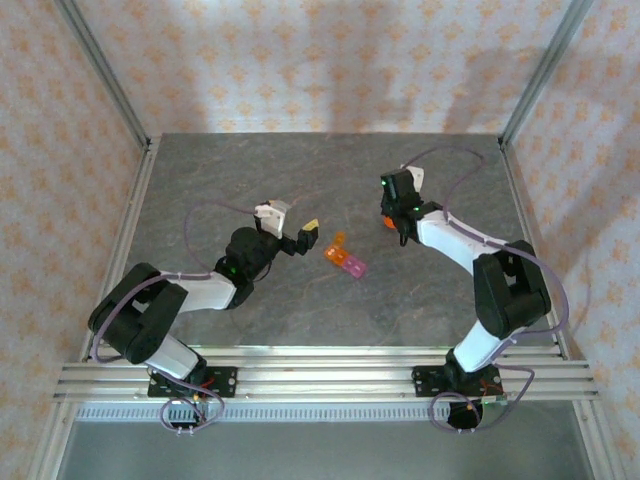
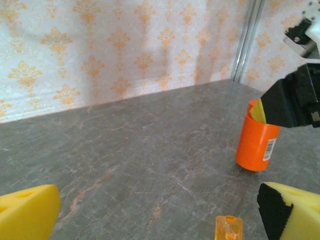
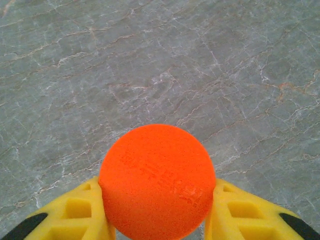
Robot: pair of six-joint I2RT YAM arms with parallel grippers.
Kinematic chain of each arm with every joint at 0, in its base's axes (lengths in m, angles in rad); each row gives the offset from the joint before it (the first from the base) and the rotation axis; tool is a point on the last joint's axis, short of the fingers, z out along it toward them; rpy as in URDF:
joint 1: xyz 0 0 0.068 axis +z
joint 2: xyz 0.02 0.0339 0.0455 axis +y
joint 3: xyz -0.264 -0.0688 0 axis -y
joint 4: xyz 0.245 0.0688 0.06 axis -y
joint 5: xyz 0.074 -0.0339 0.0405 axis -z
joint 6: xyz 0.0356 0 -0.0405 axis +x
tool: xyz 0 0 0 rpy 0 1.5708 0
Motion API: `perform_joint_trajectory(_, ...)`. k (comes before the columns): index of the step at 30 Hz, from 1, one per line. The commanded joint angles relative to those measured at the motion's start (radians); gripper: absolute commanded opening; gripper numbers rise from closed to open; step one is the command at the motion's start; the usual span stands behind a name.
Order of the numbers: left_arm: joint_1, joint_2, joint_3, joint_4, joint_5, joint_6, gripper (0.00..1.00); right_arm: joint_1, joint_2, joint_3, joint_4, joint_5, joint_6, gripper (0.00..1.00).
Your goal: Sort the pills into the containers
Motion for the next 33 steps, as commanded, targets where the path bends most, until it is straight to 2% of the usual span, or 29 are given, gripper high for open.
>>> perform_joint_trajectory(1,0.001,-0.046,0.042,-0.085,-0.084,0.002,1.0,-0.001,0.007,-0.017,0.054,0.046,0.035,0.2)
perform_joint_trajectory(7,-0.001,-0.085,0.089,-0.227,-0.095,0.005,1.0,-0.001,0.018,-0.043,0.055,0.042,0.051,0.34)
perform_joint_trajectory(12,-0.001,-0.087,0.087,-0.214,-0.086,0.004,1.0,-0.001,0.014,-0.045,0.046,0.025,0.056,0.58)
perform_joint_trajectory(14,-0.001,-0.085,0.09,-0.211,-0.085,0.002,1.0,-0.002,0.005,-0.015,0.016,0.004,0.042,0.65)
perform_joint_trajectory(22,0.0,-0.09,0.167,-0.353,-0.084,-0.005,1.0,-0.009,-0.085,0.15,-0.17,-0.101,0.013,0.68)
perform_joint_trajectory(28,-0.002,-0.096,0.211,-0.433,-0.069,0.008,1.0,-0.01,-0.123,0.226,-0.329,-0.325,0.012,0.68)
perform_joint_trajectory(33,-0.001,-0.09,0.253,-0.507,-0.057,0.03,1.0,-0.007,-0.161,0.168,-0.372,-0.527,0.003,0.68)
